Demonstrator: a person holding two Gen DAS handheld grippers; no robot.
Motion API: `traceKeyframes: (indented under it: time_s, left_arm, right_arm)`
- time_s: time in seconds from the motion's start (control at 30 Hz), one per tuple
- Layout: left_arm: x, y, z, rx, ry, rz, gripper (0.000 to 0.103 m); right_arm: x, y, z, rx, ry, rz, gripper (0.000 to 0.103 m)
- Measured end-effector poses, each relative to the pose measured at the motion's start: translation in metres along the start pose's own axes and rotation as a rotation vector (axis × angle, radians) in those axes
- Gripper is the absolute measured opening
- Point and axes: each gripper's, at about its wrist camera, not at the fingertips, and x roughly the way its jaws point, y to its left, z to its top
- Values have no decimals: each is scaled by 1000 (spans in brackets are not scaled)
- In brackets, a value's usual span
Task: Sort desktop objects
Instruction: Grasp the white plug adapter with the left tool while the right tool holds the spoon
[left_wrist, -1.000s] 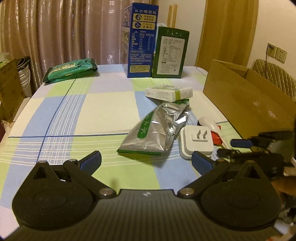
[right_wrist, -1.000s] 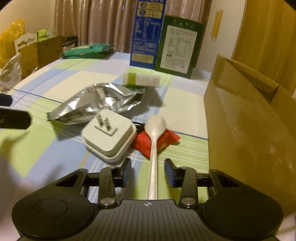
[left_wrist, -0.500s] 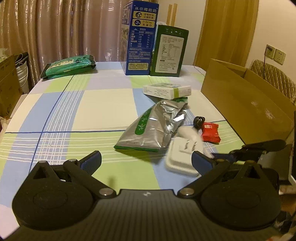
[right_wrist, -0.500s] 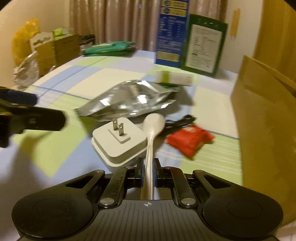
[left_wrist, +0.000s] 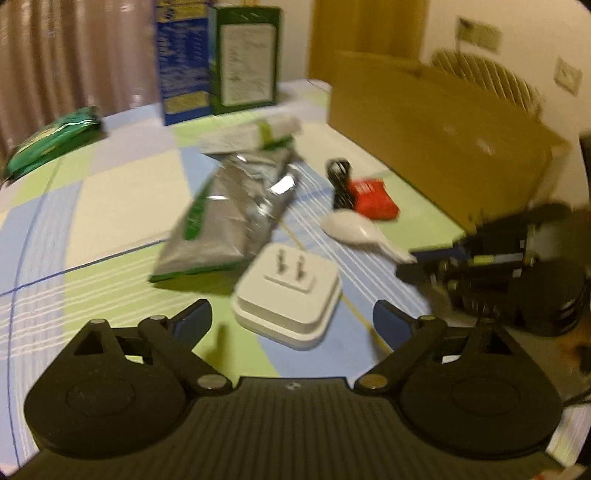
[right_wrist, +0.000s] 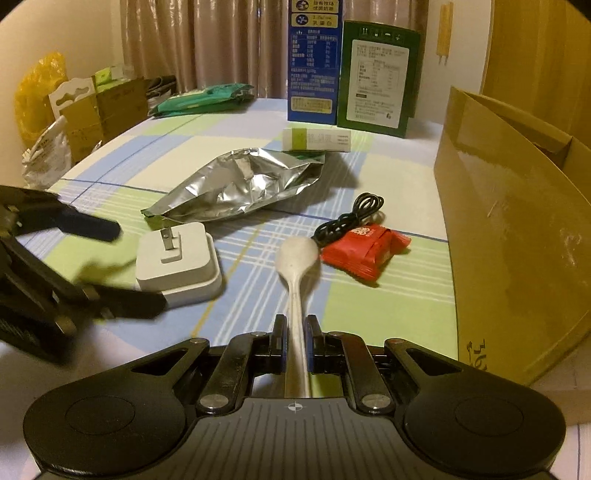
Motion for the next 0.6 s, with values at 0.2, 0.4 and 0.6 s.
traceKeyframes:
  time_s: [0.2,0.4,0.6]
  left_arm:
    - [18,-1,1,30,-7,5,83]
    - [15,-1,1,-18,23,18,62]
    - [-9,-21,-11,-58,74,59,62]
  right_arm:
    - [1,-2,-1,6,-10,6,6]
    - [0,1,0,-4,0,-1,6]
    - [-20,10,-9,1,27,-6,6]
